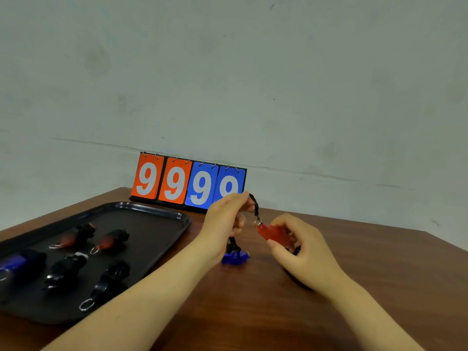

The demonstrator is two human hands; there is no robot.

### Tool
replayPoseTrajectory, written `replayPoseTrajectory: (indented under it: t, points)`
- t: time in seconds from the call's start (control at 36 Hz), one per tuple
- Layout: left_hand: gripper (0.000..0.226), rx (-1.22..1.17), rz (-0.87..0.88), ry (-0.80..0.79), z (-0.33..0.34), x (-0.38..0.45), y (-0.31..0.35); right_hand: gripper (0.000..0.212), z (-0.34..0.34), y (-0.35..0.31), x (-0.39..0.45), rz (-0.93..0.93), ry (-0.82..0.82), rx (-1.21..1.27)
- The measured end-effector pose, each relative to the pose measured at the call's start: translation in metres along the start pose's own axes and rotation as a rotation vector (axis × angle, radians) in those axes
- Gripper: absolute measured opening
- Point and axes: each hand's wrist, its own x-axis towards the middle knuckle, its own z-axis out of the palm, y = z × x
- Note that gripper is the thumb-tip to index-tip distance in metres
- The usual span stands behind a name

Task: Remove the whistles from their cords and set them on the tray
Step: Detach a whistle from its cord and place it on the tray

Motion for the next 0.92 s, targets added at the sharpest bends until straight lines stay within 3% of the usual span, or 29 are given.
replayPoseTrajectory:
  t: [0.17, 0.33, 0.75, 0.86, 0.92]
  points:
    - [0.019, 0.017, 0.028, -0.052, 0.001, -0.002, 0.002, 0.024, 0.001, -0.002, 0.001, 0.030, -0.001, -0.020]
    - [0.021, 0.022, 0.075, -0.145, 0.003, -0.005, 0.001, 0.024, 0.004, -0.001, 0.002, 0.062, -0.028, -0.015]
    - [0.024, -0.014, 0.146, -0.076, 0.006, -0.007, -0.002, 0.027, 0.016, 0.003, 0.000, 0.070, -0.146, -0.020]
    - [0.024, -0.119, 0.105, -0.077, 0.008, -0.008, -0.003, 0.027, 0.020, -0.002, 0.000, 0.073, -0.056, 0.130]
    - [0.023, -0.169, 0.091, -0.087, 0.009, -0.009, -0.005, 0.011, 0.024, -0.003, 0.001, 0.110, 0.014, 0.169]
